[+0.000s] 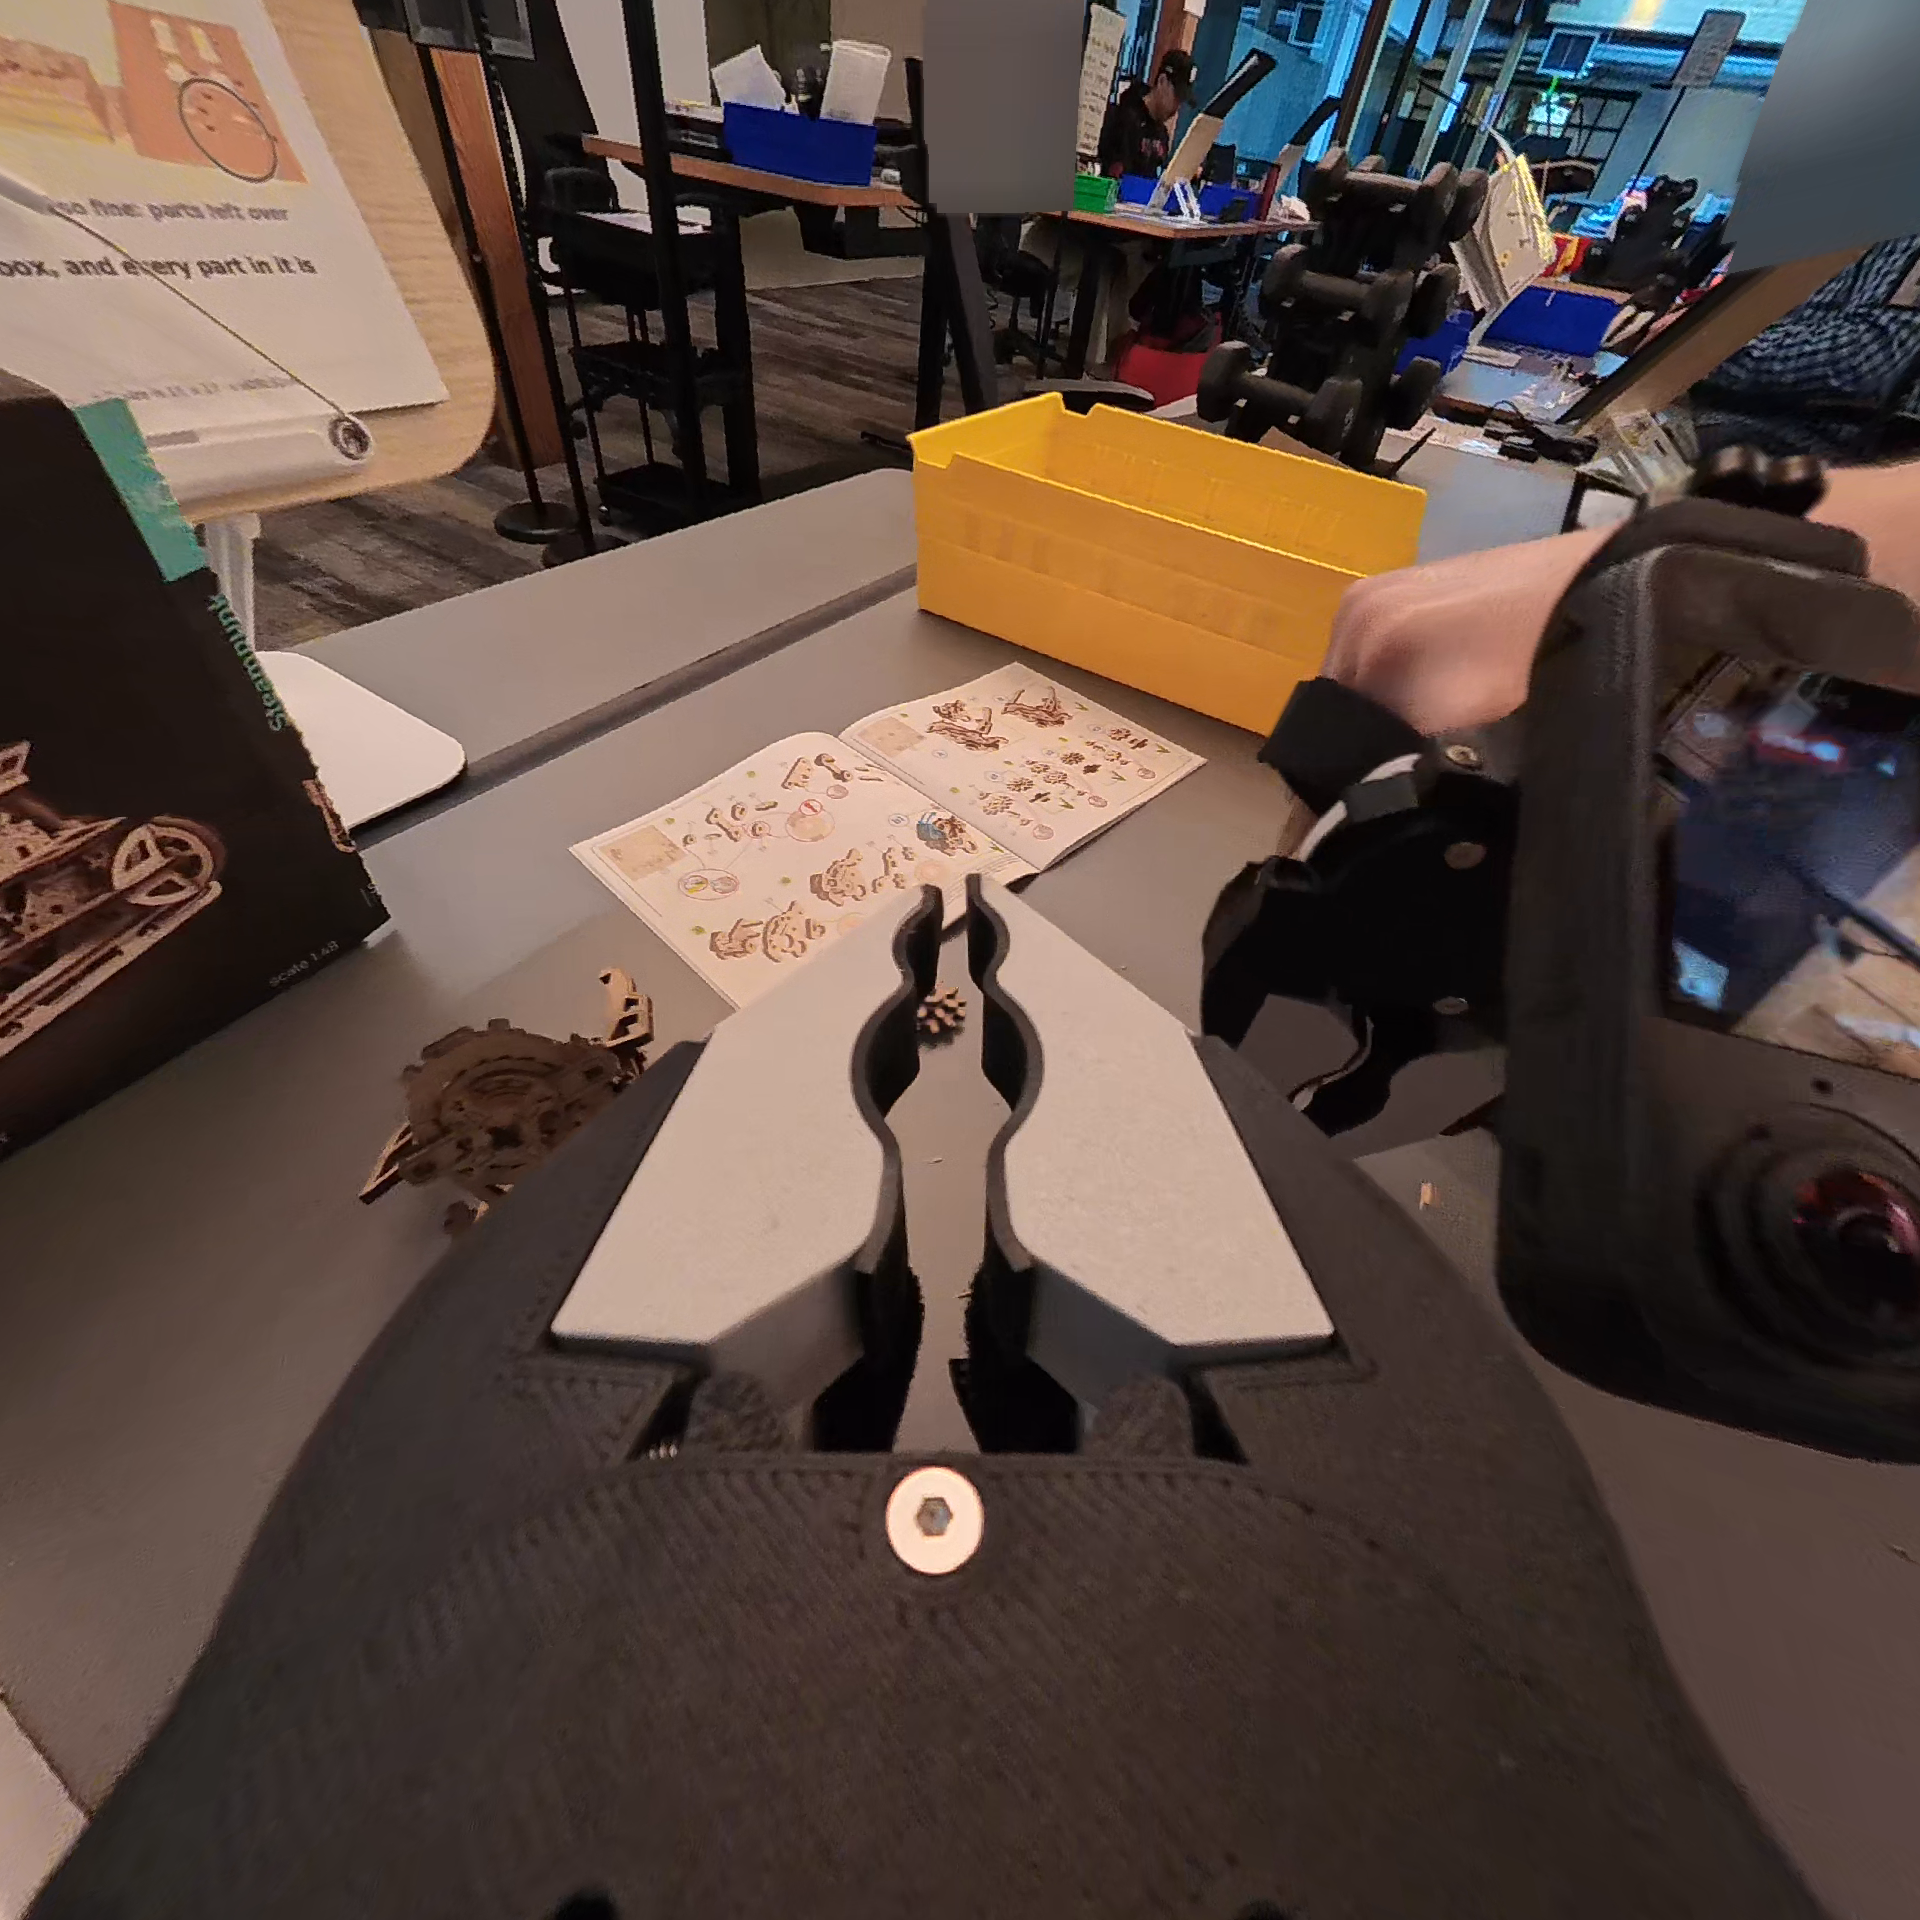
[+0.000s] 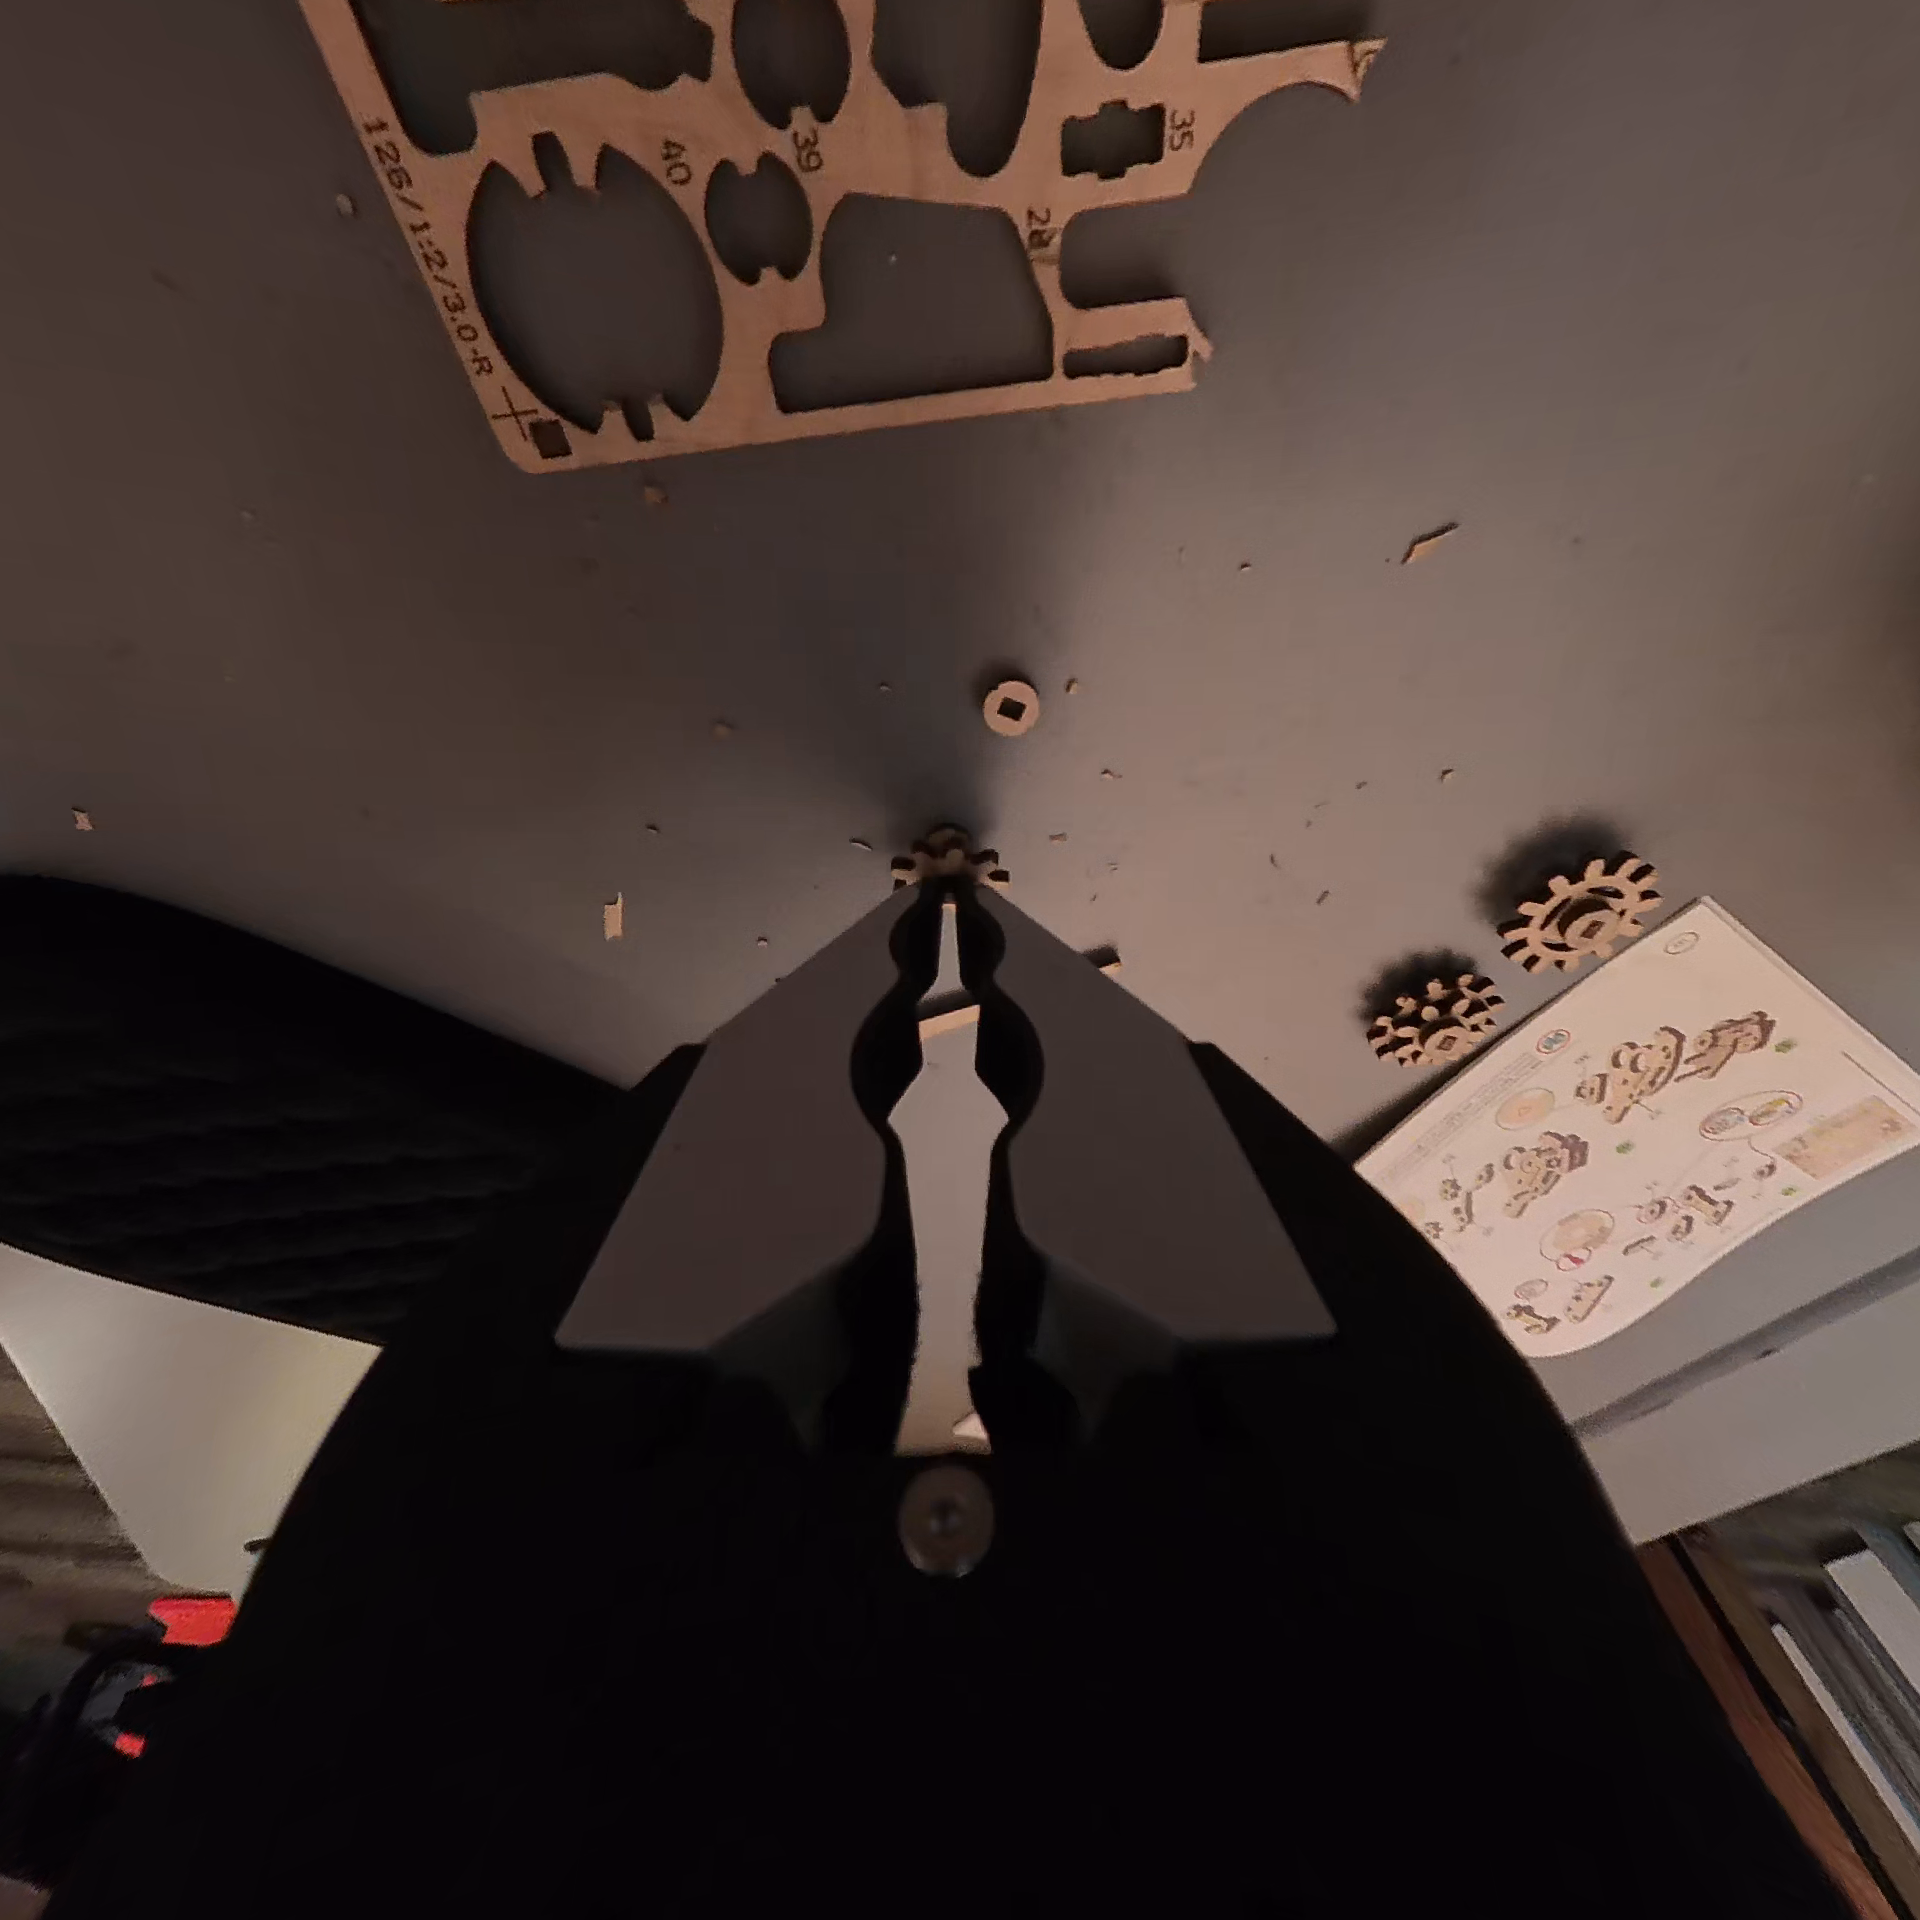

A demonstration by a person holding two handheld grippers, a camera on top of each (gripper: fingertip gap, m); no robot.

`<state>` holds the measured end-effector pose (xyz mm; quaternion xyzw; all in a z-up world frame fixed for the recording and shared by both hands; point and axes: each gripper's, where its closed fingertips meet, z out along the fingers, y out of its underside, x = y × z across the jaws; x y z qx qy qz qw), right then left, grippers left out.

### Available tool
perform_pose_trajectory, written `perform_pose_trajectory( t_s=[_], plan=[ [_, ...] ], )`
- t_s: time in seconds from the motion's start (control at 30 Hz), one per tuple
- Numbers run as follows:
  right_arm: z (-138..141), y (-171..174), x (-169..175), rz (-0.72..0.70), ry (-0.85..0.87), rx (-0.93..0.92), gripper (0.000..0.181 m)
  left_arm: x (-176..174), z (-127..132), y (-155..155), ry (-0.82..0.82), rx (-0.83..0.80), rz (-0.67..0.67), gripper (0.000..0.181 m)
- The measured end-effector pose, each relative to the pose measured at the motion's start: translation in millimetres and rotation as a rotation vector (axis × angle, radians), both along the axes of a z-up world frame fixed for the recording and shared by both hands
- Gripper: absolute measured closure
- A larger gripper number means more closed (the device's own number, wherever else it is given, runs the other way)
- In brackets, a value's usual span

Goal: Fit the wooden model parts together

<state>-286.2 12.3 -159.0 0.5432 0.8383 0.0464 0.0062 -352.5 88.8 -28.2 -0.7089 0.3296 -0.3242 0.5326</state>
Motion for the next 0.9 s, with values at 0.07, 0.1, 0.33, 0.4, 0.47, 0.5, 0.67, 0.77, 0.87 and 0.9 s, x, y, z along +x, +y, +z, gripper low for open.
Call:
perform_pose_trajectory(
  t_s=[0.07,0.1,0.33,0.4,0.47,0.5,0.67,0.77,0.87,0.9],
  plan=[
    [0,0,-1,-0.010,0.024,0.008,0.179,-2,0,1,-0.009,-0.008,0.004,0.178],
    [0,0,-2,-0.019,0.043,0.006,0.179,-3,0,2,-0.013,-0.013,0.005,0.178],
    [1,3,-1,-0.076,0.208,-0.019,0.175,-4,-1,2,-0.021,-0.022,0.006,0.178],
    [3,2,-2,-0.092,0.276,-0.028,0.177,-4,-2,3,-0.018,-0.024,0.006,0.178],
    [7,-1,-5,-0.096,0.358,-0.051,0.173,-5,-2,3,-0.013,-0.024,0.008,0.178],
    [10,-2,-6,-0.096,0.403,-0.062,0.171,-5,-2,3,-0.013,-0.024,0.008,0.178],
    [19,-2,-9,-0.143,0.699,-0.177,0.172,-5,-6,4,-0.009,-0.036,0.007,0.178],
    [16,7,-5,-0.172,0.800,-0.197,0.173,-3,-9,4,0.002,-0.039,0.005,0.177],
    [19,1,-6,-0.152,0.871,-0.267,0.176,-2,-12,4,0.017,-0.041,0.004,0.178],
    [18,1,-6,-0.144,0.873,-0.275,0.176,-2,-13,4,0.022,-0.041,0.003,0.178]
  ],
)
